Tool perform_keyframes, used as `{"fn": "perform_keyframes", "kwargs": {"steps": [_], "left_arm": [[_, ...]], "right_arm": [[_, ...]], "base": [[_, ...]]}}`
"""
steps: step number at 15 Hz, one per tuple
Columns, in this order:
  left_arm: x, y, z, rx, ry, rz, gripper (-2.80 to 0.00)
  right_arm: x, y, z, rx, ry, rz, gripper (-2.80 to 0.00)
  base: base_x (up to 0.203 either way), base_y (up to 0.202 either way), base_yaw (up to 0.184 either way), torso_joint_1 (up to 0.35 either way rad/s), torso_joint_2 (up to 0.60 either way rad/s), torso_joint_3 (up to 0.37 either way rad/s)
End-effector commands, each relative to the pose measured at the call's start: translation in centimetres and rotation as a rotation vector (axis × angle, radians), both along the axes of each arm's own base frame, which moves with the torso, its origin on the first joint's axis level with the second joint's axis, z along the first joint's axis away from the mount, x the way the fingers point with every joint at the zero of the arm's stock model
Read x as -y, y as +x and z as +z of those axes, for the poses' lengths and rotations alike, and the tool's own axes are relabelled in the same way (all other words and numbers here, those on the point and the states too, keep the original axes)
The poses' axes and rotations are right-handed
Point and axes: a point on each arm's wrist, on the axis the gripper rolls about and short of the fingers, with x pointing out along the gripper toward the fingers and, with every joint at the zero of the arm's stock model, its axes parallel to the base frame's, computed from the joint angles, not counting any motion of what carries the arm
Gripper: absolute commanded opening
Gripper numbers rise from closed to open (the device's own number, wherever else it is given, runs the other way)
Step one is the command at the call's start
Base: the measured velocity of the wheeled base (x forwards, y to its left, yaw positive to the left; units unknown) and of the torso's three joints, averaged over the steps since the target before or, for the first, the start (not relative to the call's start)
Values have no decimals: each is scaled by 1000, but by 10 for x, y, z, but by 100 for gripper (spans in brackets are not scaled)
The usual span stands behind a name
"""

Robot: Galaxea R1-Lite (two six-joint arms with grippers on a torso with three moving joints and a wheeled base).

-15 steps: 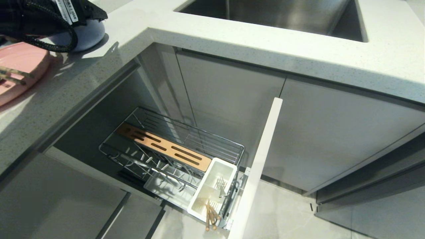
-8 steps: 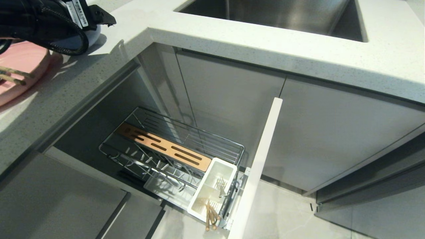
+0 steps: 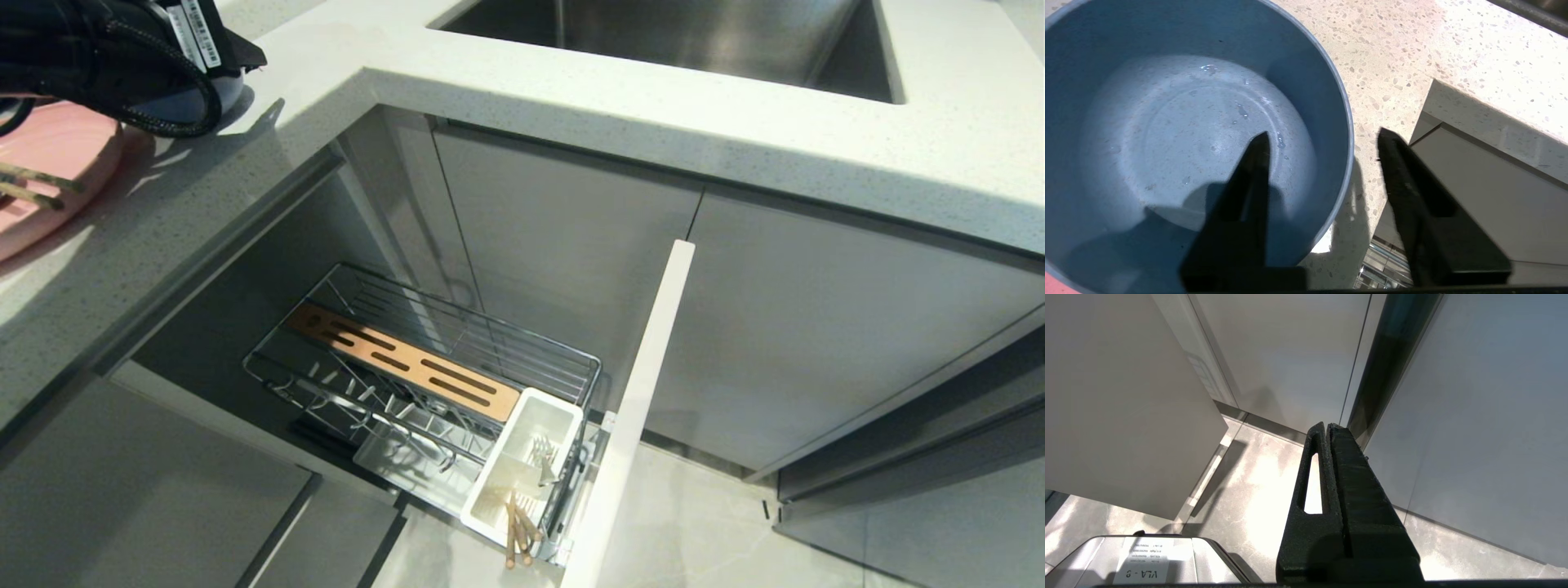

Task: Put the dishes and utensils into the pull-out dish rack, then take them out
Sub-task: Pick up the bowl and place it in the cupboard

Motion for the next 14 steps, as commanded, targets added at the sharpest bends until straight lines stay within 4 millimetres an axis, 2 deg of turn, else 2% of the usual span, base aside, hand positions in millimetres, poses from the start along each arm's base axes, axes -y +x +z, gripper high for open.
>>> {"fn": "perform_keyframes", "kwargs": {"steps": [1, 9, 12, 14], "left_arm": [[0, -2, 1, 1, -1, 0, -280], [-1, -10, 4, 9, -17, -4, -280], [-7, -38, 16, 23, -40, -10, -280], [-10, -59, 28, 71, -116, -20, -280]], "right_arm": [[0, 0, 0, 0, 0, 0, -280], [0, 0, 0, 0, 0, 1, -280], [0, 0, 0, 0, 0, 1, -280], [0, 0, 0, 0, 0, 1, -280]], "base": [[0, 0, 0, 0, 0, 0], [0, 0, 0, 0, 0, 0], [0, 0, 0, 0, 0, 0], [0, 0, 0, 0, 0, 0]]}}
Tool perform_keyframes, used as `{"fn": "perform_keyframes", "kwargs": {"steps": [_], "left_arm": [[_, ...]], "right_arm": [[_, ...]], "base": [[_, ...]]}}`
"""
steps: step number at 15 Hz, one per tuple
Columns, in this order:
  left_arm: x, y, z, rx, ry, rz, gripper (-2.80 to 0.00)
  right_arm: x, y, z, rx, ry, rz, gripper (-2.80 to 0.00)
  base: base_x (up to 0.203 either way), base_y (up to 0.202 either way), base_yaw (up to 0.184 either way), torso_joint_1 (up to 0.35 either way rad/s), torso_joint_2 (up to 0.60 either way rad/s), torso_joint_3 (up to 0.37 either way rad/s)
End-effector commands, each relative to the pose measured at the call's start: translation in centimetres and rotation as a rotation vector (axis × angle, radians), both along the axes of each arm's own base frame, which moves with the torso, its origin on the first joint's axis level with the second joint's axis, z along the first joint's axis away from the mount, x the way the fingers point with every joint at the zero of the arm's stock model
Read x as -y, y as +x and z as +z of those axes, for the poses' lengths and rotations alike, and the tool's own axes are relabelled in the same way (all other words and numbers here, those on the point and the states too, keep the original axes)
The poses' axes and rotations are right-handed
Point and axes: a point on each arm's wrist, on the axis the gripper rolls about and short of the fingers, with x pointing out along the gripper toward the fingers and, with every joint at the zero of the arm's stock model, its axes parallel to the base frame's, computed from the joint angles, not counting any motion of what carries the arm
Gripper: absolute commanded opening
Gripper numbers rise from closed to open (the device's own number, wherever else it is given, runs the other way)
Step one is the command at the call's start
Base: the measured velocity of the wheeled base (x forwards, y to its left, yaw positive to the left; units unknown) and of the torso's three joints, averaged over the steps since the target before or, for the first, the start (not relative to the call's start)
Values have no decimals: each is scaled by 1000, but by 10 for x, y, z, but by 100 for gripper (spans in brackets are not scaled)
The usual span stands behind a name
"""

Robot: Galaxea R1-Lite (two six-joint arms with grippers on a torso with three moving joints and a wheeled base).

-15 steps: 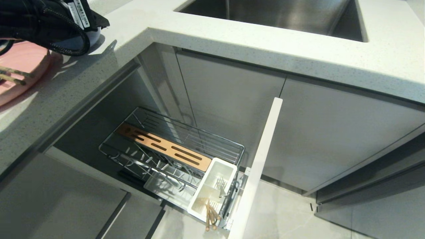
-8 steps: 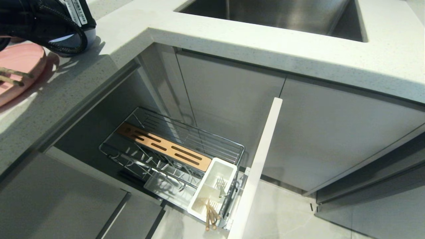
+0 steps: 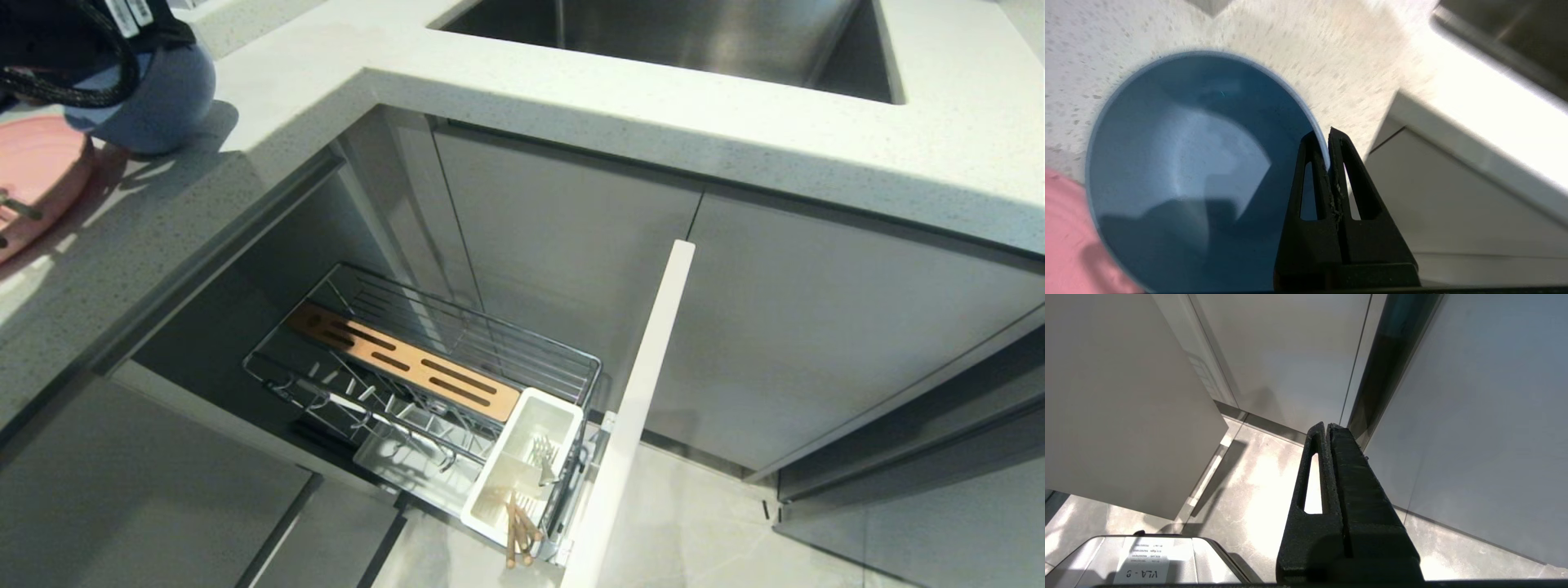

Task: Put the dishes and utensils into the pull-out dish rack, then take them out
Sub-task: Pick up the bowl and place it in the cupboard

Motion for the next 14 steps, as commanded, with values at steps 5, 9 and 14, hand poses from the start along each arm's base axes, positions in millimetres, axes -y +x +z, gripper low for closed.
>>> {"fn": "perform_keyframes", "kwargs": {"steps": [5, 9, 14], "left_arm": [[-2, -77, 28, 117, -81, -84, -280], [-8, -139, 22, 21, -119, -253, -280], [-3, -155, 0, -98, -230, -534, -280]], "right_arm": [[0, 0, 0, 0, 0, -1, -280], [0, 0, 0, 0, 0, -1, -280], [0, 0, 0, 0, 0, -1, -280]], "base": [[0, 0, 0, 0, 0, 0], [0, 0, 0, 0, 0, 0], [0, 0, 0, 0, 0, 0]]}}
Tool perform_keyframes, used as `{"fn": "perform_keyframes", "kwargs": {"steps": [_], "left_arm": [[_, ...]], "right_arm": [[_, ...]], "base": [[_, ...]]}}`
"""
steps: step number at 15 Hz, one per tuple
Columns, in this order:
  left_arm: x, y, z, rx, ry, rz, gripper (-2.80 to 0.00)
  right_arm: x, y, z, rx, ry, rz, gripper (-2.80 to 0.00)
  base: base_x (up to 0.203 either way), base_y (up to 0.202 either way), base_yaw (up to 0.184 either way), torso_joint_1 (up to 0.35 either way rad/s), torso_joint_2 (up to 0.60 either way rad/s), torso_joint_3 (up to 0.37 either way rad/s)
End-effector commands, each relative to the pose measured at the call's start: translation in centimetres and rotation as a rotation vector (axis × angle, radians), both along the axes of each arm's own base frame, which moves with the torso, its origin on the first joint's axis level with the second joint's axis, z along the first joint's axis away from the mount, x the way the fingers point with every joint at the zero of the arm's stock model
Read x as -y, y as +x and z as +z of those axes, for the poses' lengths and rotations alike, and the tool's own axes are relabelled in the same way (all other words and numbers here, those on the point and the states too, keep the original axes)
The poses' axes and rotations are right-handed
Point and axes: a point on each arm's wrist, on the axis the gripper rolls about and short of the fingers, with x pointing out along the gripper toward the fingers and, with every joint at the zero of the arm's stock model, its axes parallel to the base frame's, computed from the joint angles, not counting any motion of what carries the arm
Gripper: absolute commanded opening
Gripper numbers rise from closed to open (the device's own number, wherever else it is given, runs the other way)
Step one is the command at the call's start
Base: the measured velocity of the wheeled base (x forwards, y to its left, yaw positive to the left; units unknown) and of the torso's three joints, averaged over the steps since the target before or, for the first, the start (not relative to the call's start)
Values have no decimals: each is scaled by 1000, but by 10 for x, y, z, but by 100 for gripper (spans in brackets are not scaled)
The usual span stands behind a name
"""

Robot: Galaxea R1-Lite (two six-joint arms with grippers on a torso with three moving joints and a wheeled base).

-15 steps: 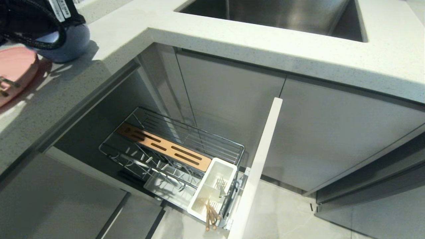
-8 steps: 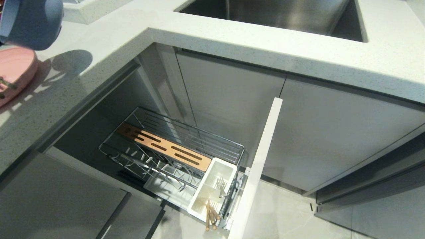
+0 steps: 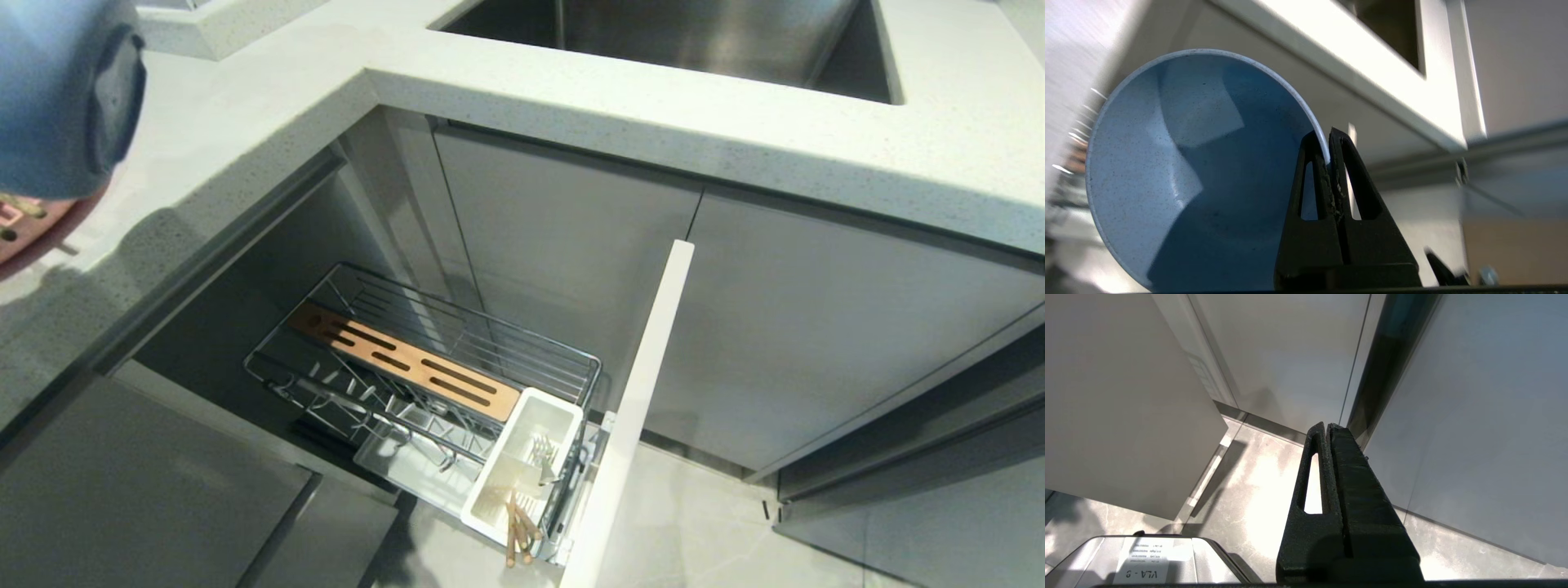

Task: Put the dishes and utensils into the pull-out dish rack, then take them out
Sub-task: Pick up the bowl and place it in the cupboard

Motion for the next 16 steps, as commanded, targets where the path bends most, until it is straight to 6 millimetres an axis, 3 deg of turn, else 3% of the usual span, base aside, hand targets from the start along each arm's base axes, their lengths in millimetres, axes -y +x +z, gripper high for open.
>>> {"fn": "perform_keyframes", "kwargs": {"steps": [1, 9, 14, 16], "left_arm": [[4, 2, -15, -56, 5, -54, -280], [68, 68, -75, 13, -209, -114, -280], [136, 108, -121, 6, -232, 176, -280], [156, 115, -137, -1, -259, 278, -280]], "right_arm": [[0, 0, 0, 0, 0, 0, -280], [0, 0, 0, 0, 0, 1, -280], [0, 0, 0, 0, 0, -1, -280], [0, 0, 0, 0, 0, 0, -280]], "base": [[0, 0, 0, 0, 0, 0], [0, 0, 0, 0, 0, 0], [0, 0, 0, 0, 0, 0], [0, 0, 0, 0, 0, 0]]}}
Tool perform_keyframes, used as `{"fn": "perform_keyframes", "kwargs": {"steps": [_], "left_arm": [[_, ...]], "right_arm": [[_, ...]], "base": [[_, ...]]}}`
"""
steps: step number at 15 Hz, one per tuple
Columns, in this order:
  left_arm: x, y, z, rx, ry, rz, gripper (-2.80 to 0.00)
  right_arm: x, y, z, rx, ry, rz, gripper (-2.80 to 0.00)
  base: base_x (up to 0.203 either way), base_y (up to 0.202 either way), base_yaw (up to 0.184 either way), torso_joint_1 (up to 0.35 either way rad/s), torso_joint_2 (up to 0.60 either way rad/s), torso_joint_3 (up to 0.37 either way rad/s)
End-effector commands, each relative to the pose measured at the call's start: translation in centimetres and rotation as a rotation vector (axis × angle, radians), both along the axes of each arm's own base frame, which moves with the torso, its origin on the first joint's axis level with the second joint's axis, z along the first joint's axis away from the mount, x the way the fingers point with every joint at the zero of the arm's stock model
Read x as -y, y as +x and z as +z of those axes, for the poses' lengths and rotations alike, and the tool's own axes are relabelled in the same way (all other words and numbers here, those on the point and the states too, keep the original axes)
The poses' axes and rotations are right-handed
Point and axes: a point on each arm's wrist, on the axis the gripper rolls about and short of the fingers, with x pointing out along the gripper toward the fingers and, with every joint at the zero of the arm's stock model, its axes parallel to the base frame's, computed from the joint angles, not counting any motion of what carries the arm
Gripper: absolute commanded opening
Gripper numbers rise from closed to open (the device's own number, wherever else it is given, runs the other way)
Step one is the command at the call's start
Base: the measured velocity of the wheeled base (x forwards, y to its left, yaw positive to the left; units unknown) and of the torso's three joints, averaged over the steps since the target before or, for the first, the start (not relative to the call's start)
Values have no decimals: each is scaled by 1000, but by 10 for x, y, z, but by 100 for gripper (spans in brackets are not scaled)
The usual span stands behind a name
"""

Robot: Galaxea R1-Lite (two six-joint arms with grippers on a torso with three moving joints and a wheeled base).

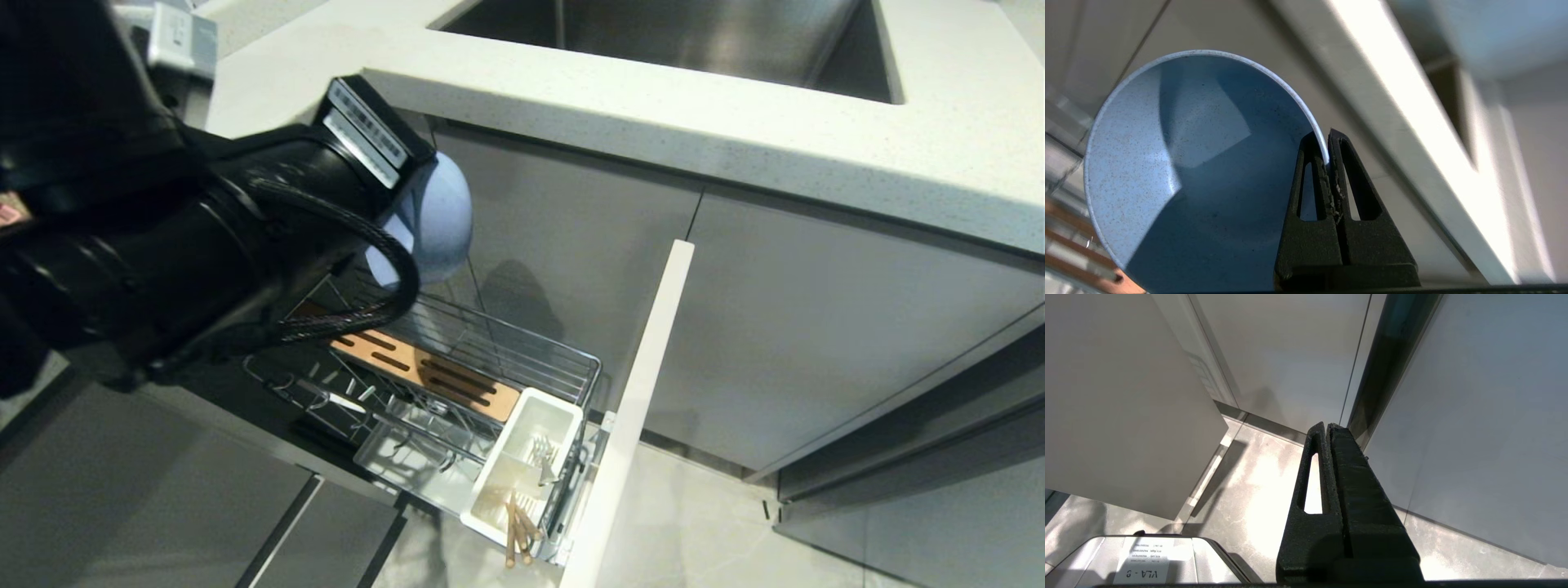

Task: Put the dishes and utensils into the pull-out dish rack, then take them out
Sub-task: Pick up the bowl and place it in the cupboard

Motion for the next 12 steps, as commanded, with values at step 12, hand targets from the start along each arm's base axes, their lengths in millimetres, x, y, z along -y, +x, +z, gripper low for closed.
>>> {"fn": "perform_keyframes", "kwargs": {"steps": [12], "left_arm": [[52, 34, -109, -34, -245, 99, -280]], "right_arm": [[0, 0, 0, 0, 0, 0, -280]], "base": [[0, 0, 0, 0, 0, 0]]}}
